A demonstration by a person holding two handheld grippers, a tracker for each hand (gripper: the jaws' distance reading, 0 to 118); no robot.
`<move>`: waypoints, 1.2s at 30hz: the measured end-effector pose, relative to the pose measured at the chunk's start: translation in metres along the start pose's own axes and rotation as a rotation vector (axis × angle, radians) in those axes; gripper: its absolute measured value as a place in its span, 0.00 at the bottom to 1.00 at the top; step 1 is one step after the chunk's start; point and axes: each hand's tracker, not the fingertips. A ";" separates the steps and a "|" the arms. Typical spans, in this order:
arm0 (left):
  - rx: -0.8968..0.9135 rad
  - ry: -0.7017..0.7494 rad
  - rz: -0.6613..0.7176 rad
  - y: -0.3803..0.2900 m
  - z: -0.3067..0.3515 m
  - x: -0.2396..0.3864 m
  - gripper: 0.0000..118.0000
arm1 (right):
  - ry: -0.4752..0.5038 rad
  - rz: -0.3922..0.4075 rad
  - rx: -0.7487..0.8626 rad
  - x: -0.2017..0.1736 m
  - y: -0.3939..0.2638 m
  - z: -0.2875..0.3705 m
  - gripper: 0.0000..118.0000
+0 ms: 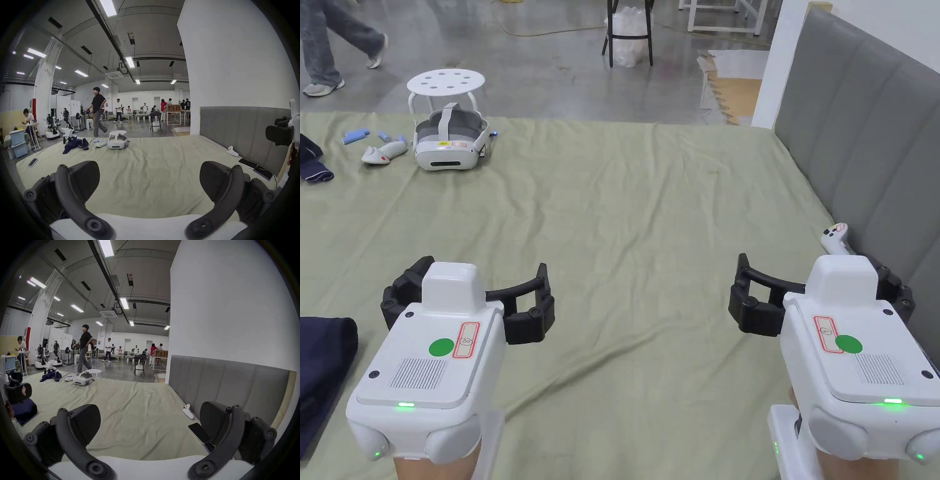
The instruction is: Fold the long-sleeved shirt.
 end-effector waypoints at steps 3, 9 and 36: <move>0.003 0.011 -0.007 0.000 0.001 -0.001 0.94 | 0.006 -0.005 0.001 0.000 0.000 0.001 1.00; -0.002 0.006 -0.011 0.004 0.004 0.000 0.94 | 0.023 -0.037 0.005 0.000 0.001 0.003 1.00; 0.004 0.000 -0.013 0.005 0.005 0.005 0.94 | 0.001 -0.008 -0.019 -0.004 0.000 0.003 1.00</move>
